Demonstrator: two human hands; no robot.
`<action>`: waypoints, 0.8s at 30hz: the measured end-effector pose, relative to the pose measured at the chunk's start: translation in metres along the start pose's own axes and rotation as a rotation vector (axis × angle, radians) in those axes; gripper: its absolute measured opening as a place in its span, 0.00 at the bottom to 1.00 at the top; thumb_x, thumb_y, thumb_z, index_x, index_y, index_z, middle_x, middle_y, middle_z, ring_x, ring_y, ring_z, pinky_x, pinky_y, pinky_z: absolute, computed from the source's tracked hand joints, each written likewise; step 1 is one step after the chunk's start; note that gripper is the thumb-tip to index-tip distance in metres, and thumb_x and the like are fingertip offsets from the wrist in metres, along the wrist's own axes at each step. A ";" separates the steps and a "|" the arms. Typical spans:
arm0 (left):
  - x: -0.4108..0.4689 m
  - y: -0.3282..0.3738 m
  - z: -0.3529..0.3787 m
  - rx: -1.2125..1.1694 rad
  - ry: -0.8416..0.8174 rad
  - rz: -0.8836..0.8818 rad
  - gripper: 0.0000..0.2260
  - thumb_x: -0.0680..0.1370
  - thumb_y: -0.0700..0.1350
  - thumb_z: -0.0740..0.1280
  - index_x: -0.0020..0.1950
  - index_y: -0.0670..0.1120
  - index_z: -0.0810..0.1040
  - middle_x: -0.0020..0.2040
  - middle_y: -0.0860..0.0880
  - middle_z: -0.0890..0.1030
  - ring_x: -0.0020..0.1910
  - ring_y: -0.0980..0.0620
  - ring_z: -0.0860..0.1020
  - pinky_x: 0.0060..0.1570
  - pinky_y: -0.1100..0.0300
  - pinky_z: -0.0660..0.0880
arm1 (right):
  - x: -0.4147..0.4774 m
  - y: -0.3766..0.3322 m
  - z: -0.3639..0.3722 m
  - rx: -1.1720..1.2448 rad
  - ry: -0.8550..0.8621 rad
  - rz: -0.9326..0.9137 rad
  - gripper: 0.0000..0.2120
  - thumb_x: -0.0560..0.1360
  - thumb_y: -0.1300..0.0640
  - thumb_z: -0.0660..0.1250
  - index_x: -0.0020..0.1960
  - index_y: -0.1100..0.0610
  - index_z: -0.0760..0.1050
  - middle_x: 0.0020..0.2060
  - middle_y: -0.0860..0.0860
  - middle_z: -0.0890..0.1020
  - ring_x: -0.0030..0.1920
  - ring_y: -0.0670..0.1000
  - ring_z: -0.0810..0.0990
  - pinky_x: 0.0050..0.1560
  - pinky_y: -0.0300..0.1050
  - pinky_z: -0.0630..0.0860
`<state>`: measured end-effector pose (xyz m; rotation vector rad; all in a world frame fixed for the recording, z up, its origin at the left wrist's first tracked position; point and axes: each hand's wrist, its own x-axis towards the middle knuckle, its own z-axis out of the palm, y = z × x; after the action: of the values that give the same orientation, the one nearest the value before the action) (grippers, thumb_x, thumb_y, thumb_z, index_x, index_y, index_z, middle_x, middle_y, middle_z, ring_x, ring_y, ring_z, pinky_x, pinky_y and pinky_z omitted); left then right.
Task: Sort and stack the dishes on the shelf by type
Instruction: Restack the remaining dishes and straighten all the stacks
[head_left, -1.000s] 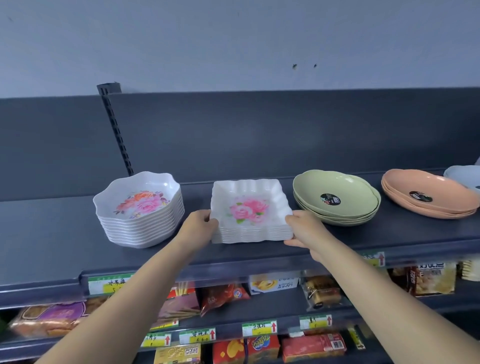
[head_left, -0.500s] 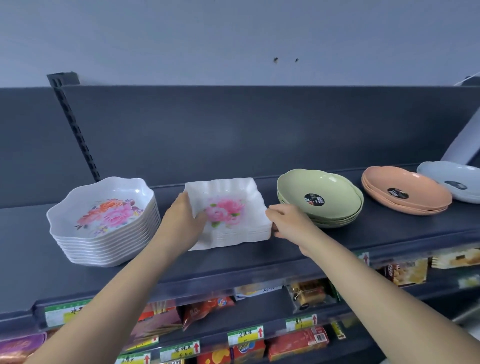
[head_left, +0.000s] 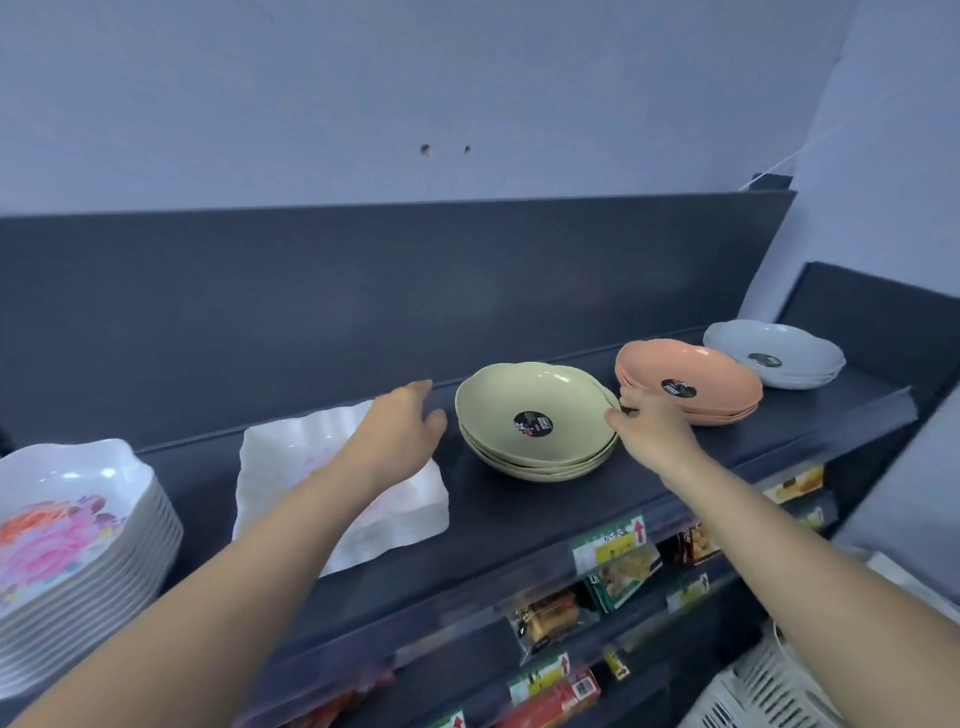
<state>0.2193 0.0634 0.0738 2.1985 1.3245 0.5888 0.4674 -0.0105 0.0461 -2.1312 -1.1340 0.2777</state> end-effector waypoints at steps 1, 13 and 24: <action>0.007 0.006 0.004 -0.005 0.008 -0.013 0.07 0.78 0.41 0.57 0.42 0.43 0.71 0.37 0.47 0.72 0.36 0.48 0.66 0.32 0.59 0.64 | 0.006 0.005 0.001 0.004 -0.030 0.010 0.21 0.77 0.59 0.62 0.67 0.68 0.69 0.67 0.61 0.73 0.64 0.61 0.73 0.64 0.52 0.69; 0.063 0.036 0.057 0.241 -0.132 -0.273 0.07 0.78 0.35 0.55 0.47 0.39 0.72 0.53 0.41 0.74 0.51 0.44 0.74 0.46 0.56 0.71 | 0.078 0.033 0.018 -0.183 -0.237 -0.221 0.16 0.77 0.56 0.58 0.62 0.60 0.73 0.57 0.60 0.79 0.56 0.58 0.75 0.51 0.46 0.68; 0.068 0.038 0.084 0.343 -0.012 -0.330 0.14 0.76 0.34 0.55 0.60 0.36 0.72 0.58 0.40 0.77 0.57 0.41 0.76 0.50 0.55 0.71 | 0.103 0.043 0.016 -0.045 -0.248 -0.303 0.08 0.71 0.61 0.62 0.36 0.65 0.70 0.31 0.60 0.73 0.36 0.58 0.71 0.35 0.50 0.67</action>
<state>0.3239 0.0925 0.0389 2.1597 1.8453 0.2353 0.5490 0.0621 0.0190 -1.9656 -1.5987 0.3856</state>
